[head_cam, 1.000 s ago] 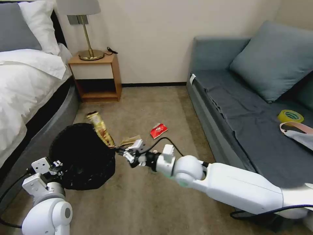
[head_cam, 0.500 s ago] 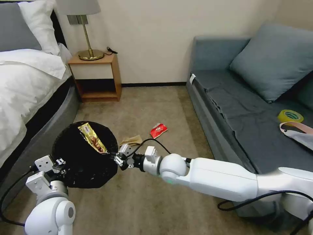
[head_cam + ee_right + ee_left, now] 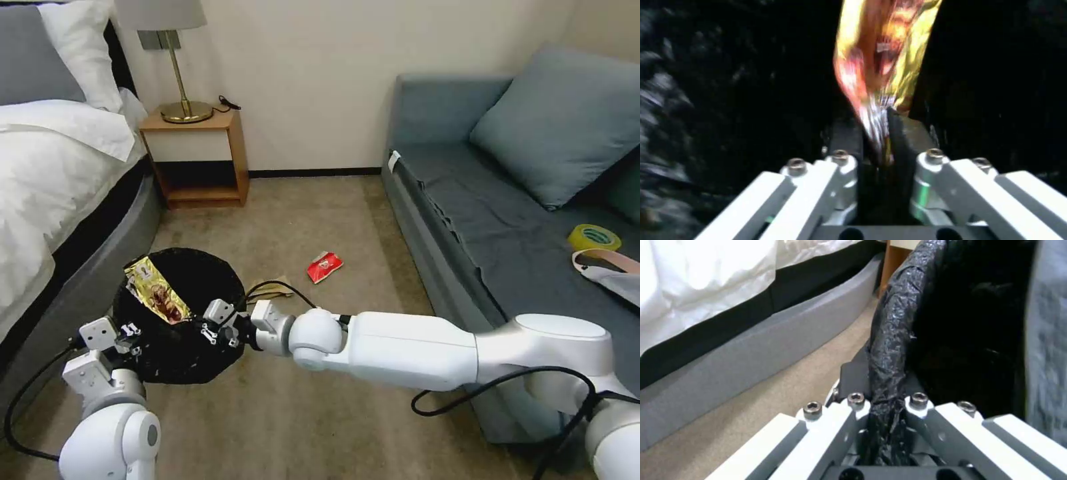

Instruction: Pick up the trash bin, then pick up the garbage on the floor and place it into the trash bin.

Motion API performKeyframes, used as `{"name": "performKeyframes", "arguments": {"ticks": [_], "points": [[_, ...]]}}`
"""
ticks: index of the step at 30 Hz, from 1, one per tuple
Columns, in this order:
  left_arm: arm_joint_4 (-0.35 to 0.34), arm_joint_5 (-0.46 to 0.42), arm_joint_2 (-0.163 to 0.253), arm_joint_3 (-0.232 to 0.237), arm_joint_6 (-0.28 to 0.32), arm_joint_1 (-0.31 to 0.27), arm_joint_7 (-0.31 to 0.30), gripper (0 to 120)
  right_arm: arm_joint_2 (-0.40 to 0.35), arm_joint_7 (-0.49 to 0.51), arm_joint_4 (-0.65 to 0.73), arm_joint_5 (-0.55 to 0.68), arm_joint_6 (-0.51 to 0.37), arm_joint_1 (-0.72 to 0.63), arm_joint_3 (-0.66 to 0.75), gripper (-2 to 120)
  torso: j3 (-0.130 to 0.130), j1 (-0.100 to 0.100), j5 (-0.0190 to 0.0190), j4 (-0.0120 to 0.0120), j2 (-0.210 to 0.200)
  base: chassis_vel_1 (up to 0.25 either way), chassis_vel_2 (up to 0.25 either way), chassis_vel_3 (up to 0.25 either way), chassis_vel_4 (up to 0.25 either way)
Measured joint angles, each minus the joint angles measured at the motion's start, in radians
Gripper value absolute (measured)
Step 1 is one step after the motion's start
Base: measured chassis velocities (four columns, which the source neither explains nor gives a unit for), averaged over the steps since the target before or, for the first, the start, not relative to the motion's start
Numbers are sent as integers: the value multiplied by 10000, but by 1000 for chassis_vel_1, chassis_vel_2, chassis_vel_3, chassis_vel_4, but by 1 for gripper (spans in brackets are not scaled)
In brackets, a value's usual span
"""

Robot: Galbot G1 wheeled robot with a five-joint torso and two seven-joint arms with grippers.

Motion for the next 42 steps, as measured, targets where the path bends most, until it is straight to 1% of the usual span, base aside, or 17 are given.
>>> {"name": "performKeyframes", "arguments": {"ticks": [1, 4, 5, 8, 12, 14, 16, 19, 20, 23, 25, 29, 31, 34, 35, 39, 42], "points": [[0, 0, 0, 0, 0, 0, 0, 3, 0, 0, 0, 0, 0, 0, 0, 17, 0, 0, 0, 0, 0, 0, 0, 0, 0], [-18, 0, 2, 14, -6, 7, 5, 3, 44, 45, -146, -89, 0, 21, -47, 30, 1, 1, 0, -1, 0, 0, 0, 0, 0], [-18, 0, 2, 14, -6, 7, 5, 3, 44, 45, -146, -89, 0, 21, -47, 30, 1, 1, 0, -1, 0, 0, 0, 0, 0], [1, 27, 3, 80, -43, 12, 9, 3, 15, 75, -155, -108, 44, 32, -54, 49, 0, 1, 1, 0, 0, 0, 0, 0, 0], [52, 60, 3, 134, -45, -5, 14, 3, -77, 77, -63, -106, 83, 78, -51, 59, 1, 1, 1, 0, -2, 0, 0, 0, 0], [61, 64, 3, 186, -45, -4, 16, 3, -189, 206, 90, -106, 98, 85, 151, 71, 0, 1, 1, -1, -2, 0, 0, 0, 0], [64, 63, 3, 187, -45, 1, 16, 3, -221, 274, 148, -110, 94, 85, 231, 74, 0, 0, 1, 0, -2, 0, 0, 0, 0], [64, 50, 3, 139, -45, 13, 16, 3, -497, 447, 544, -113, 0, 91, 657, 88, 0, 0, 2, 1, -2, 0, 0, 0, 0], [64, 50, 3, 139, -45, 13, 16, 3, -497, 447, 544, -113, 0, 91, 657, 88, 0, 0, 2, 1, -2, 0, 0, 0, 0], [23, 0, 3, 46, -44, 22, 16, 3, -1215, 575, 1194, -269, -103, 70, 1345, 99, 0, 1, 3, 1, -2, 0, 0, 0, 0], [12, -14, 3, 31, -42, 26, 16, 3, -1390, 597, 1310, -313, -118, 47, 1493, 99, 0, 0, 3, 1, -2, 0, 0, 0, 0], [-16, -111, 3, -91, -39, 52, 15, 3, -2701, 828, 2259, -441, -197, -377, 2914, 100, 0, 0, 3, -3, -2, 0, 0, 0, 0], [-17, -126, 4, -108, -39, 56, 16, 3, -2870, 906, 2437, -448, -225, -491, 3183, 100, 0, 0, 5, -2, -2, 0, 0, 0, 0], [-23, -202, 3, -224, -39, 59, 18, 3, -3652, 1422, 3455, -718, -551, -1467, 5034, 100, 0, 0, 5, 2, -2, 0, 0, 0, 0], [-23, -202, 3, -224, -39, 59, 18, 3, -3652, 1422, 3455, -718, -551, -1467, 5034, 100, 0, 0, 5, 2, -2, 0, 0, 0, 0], [-103, -267, 5, -285, -17, 57, 19, 3, -4451, 2517, 4981, -1563, -1170, -3948, 8225, 100, 0, 1, 9, -2, -2, 0, 0, 0, 0], [-116, -273, 3, -284, -13, 58, 30, 3, -4678, 2755, 5572, -1745, -1282, -4984, 9505, 100, -1, 0, 4, -3, -2, 0, 0, 0, 0]]}}
